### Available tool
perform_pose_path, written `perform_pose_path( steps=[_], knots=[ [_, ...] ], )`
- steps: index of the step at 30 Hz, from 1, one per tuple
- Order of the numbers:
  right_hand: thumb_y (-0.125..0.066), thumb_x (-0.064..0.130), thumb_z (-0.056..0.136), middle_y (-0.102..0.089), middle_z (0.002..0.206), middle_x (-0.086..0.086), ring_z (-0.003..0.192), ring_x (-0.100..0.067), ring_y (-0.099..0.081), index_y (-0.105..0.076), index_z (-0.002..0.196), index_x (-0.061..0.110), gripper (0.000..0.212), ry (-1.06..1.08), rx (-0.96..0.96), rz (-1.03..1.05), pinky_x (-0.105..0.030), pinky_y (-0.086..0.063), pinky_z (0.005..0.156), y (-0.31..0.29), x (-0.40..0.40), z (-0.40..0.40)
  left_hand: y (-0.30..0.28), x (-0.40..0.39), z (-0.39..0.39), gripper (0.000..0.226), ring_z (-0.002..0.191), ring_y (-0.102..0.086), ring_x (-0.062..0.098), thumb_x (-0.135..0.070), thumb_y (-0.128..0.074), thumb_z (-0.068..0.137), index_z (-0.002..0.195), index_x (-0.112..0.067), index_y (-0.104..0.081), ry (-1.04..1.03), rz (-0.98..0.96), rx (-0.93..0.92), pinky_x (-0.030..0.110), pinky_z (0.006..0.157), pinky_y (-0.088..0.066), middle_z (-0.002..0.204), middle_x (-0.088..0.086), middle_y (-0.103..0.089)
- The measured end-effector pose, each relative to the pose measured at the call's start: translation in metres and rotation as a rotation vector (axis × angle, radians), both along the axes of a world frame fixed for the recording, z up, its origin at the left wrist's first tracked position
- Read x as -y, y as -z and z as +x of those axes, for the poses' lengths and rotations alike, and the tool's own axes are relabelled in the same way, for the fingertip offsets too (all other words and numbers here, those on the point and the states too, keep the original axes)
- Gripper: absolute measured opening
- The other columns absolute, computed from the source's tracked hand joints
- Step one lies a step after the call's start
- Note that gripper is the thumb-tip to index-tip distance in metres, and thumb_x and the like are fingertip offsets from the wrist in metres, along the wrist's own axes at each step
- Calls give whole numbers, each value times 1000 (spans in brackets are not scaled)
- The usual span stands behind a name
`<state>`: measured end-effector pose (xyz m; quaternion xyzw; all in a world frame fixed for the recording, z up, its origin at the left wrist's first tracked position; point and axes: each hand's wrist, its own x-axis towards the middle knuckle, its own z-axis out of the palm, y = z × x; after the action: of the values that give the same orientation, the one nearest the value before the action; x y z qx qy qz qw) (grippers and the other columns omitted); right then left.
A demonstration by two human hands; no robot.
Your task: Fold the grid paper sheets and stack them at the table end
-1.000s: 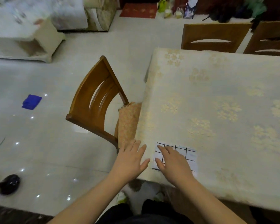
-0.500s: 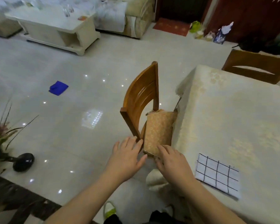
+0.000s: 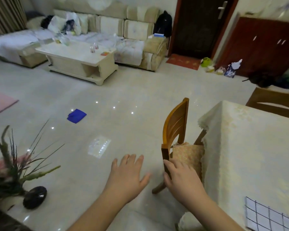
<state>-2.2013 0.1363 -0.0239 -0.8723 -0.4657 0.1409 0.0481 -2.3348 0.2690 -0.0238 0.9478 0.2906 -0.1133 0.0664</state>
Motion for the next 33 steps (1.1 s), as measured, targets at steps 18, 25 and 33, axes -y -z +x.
perform_pose_path(
  steps=[18,25,33],
  knots=[
    [-23,47,103,-36,152,5,139,-18,-35,-29,149,28,50,14,-46,5,-36,-26,115,-17,-122,116,-27,-125,106,98,144,-19,12,-68,13,66,151,-32,-20,6,32,60,42,117,-18,156,-8,-25],
    [-22,45,103,-36,152,6,139,-16,-34,-31,148,28,49,111,-72,1,-35,-26,115,1,-183,148,-6,-217,140,74,142,-25,15,-69,-11,88,150,-30,-25,-25,-23,88,43,115,-24,154,-6,-30],
    [-25,44,103,-39,150,4,137,-18,-37,-35,146,27,48,188,12,11,-35,-26,114,12,-315,163,11,-337,188,63,143,-22,16,-60,-26,95,150,-29,-25,113,-46,113,45,115,-21,156,-5,-28]
  ],
)
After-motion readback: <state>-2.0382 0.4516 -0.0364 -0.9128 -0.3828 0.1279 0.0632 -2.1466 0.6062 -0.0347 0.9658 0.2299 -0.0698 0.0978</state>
